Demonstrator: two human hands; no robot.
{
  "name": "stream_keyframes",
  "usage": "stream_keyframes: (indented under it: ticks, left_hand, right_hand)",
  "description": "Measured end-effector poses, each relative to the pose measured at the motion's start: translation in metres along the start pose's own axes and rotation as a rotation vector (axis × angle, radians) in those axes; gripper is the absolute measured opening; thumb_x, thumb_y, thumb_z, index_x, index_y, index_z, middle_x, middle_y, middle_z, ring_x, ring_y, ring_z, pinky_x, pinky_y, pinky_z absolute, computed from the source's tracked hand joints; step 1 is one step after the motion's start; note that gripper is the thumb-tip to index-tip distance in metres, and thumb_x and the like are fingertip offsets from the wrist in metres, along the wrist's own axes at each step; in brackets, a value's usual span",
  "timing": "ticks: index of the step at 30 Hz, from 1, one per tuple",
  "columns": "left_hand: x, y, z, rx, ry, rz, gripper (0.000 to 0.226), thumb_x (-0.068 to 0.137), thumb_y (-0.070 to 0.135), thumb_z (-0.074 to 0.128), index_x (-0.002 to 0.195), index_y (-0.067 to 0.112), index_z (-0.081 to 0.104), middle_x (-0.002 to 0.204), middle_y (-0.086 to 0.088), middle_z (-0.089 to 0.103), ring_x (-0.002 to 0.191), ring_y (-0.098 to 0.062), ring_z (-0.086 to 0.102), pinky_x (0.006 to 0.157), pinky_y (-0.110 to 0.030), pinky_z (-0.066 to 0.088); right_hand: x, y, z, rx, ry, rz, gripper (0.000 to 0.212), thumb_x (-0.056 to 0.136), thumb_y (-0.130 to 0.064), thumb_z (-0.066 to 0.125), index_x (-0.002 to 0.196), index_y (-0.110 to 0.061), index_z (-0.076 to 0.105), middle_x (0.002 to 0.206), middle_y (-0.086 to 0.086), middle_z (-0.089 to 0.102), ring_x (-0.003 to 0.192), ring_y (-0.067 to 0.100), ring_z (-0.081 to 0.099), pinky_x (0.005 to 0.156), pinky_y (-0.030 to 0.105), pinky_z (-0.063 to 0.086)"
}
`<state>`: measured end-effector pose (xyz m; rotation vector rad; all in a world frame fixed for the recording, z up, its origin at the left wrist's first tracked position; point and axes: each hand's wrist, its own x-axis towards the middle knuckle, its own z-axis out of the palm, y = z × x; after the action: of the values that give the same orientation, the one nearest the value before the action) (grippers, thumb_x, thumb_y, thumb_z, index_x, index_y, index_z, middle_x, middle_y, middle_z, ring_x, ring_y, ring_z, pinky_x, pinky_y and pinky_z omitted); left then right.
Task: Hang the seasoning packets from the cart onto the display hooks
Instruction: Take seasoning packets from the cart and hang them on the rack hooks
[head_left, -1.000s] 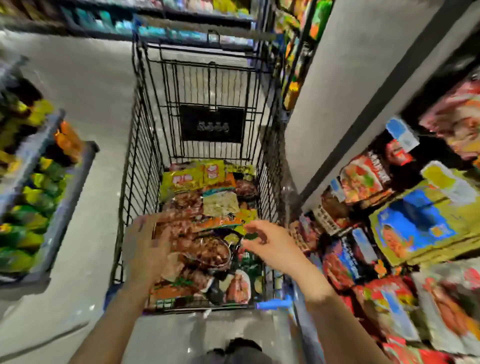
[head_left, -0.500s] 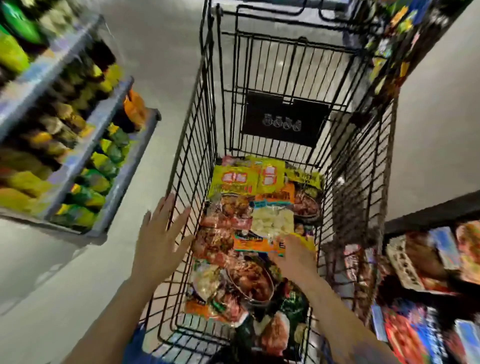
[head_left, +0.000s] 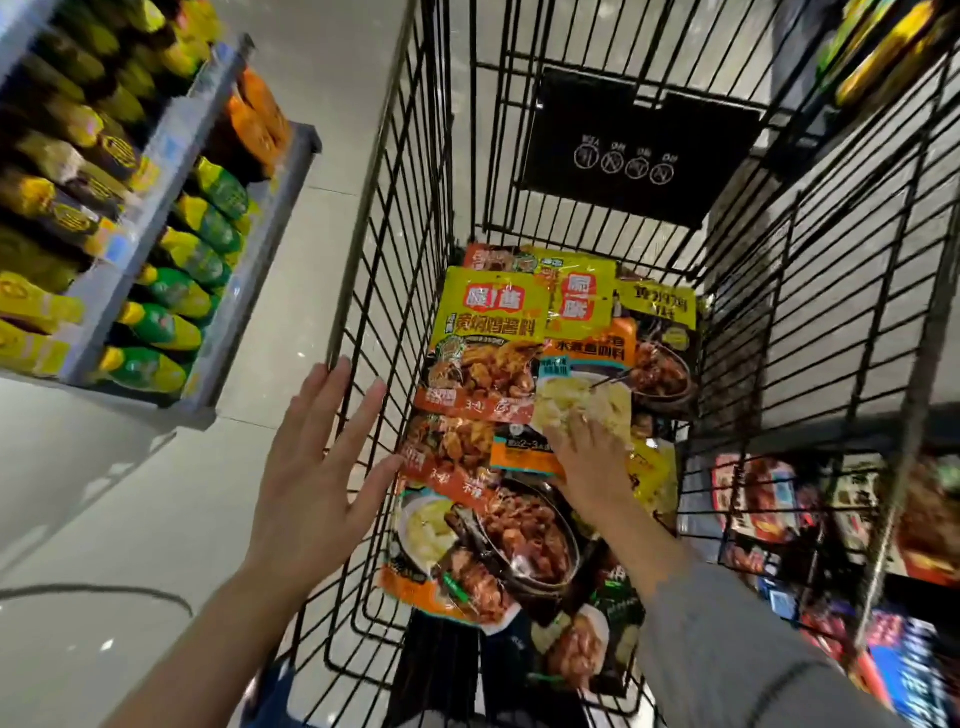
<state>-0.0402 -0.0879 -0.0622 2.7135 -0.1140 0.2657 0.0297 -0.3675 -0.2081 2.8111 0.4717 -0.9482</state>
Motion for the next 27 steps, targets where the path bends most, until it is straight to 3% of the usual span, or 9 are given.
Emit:
stream_keyframes:
  ticks: [3, 7, 12, 15, 19, 21, 24, 27]
  left_hand:
    - [0.003, 0.001, 0.002, -0.019, 0.013, 0.006, 0.056, 0.093, 0.040, 0.047, 0.144, 0.019, 0.038, 0.155, -0.010, 0.027, 0.146, -0.027, 0.017, 0.114, -0.046, 0.025]
    - [0.007, 0.002, 0.006, -0.025, 0.015, 0.013, 0.055, 0.093, 0.041, 0.047, 0.143, 0.021, 0.039, 0.155, -0.009, 0.027, 0.146, -0.028, 0.017, 0.114, -0.050, 0.026]
    - [0.013, 0.004, 0.010, 0.012, 0.034, 0.059, 0.050, 0.095, 0.040, 0.042, 0.142, 0.022, 0.040, 0.153, -0.009, 0.031, 0.145, -0.032, 0.019, 0.113, -0.057, 0.021]
    - [0.015, 0.008, 0.011, 0.071, 0.023, 0.122, 0.050, 0.095, 0.040, 0.041, 0.143, 0.025, 0.038, 0.153, -0.009, 0.032, 0.144, -0.032, 0.020, 0.114, -0.058, 0.018]
    - [0.018, 0.010, 0.013, 0.059, 0.031, 0.113, 0.051, 0.093, 0.041, 0.045, 0.143, 0.027, 0.039, 0.153, -0.009, 0.032, 0.144, -0.031, 0.020, 0.114, -0.057, 0.019]
    - [0.018, 0.010, 0.014, 0.060, 0.037, 0.091, 0.052, 0.093, 0.042, 0.047, 0.142, 0.025, 0.042, 0.154, -0.009, 0.031, 0.145, -0.032, 0.019, 0.114, -0.055, 0.019]
    - [0.018, 0.010, 0.013, 0.063, 0.011, 0.065, 0.055, 0.092, 0.043, 0.047, 0.143, 0.023, 0.041, 0.155, -0.010, 0.028, 0.145, -0.031, 0.017, 0.115, -0.054, 0.017]
    - [0.020, 0.012, 0.012, 0.053, -0.005, 0.030, 0.055, 0.092, 0.046, 0.043, 0.143, 0.023, 0.041, 0.155, -0.010, 0.028, 0.146, -0.030, 0.017, 0.116, -0.053, 0.015]
  right_hand:
    - [-0.004, 0.004, -0.004, 0.016, 0.023, -0.023, 0.052, 0.099, -0.022, 0.042, 0.146, -0.025, 0.021, 0.156, 0.011, 0.013, 0.141, 0.037, 0.017, 0.110, 0.051, 0.027]
    - [-0.026, 0.008, -0.025, 0.049, -0.013, -0.042, 0.050, 0.094, -0.001, 0.042, 0.140, -0.022, 0.037, 0.152, 0.002, 0.028, 0.133, 0.028, 0.034, 0.098, 0.040, 0.042]
    - [-0.091, -0.001, 0.000, 0.159, -0.057, -0.037, 0.048, 0.096, -0.006, 0.038, 0.140, -0.023, 0.039, 0.152, -0.001, 0.031, 0.133, 0.025, 0.036, 0.100, 0.038, 0.039]
    - [-0.126, -0.006, 0.028, 0.187, -0.178, -0.058, 0.041, 0.093, -0.012, 0.042, 0.133, -0.022, 0.045, 0.144, 0.001, 0.040, 0.126, 0.025, 0.043, 0.094, 0.036, 0.041]
    - [-0.158, -0.006, 0.052, 0.293, -0.368, 0.014, 0.015, 0.092, -0.025, 0.043, 0.099, -0.022, 0.055, 0.116, 0.008, 0.056, 0.109, 0.030, 0.055, 0.075, 0.035, 0.041]
    - [-0.162, -0.006, 0.047, 0.357, -0.402, 0.024, 0.019, 0.092, -0.027, 0.040, 0.095, -0.020, 0.058, 0.106, 0.009, 0.062, 0.101, 0.030, 0.059, 0.073, 0.034, 0.042]
    - [-0.140, -0.008, 0.016, 0.439, -0.252, 0.004, 0.028, 0.094, -0.029, 0.040, 0.111, -0.022, 0.061, 0.108, 0.003, 0.063, 0.101, 0.026, 0.059, 0.075, 0.032, 0.046]
    - [-0.096, -0.010, -0.028, 0.609, -0.058, 0.082, 0.033, 0.096, -0.033, 0.046, 0.126, -0.026, 0.055, 0.123, -0.005, 0.059, 0.109, 0.018, 0.057, 0.082, 0.032, 0.046]
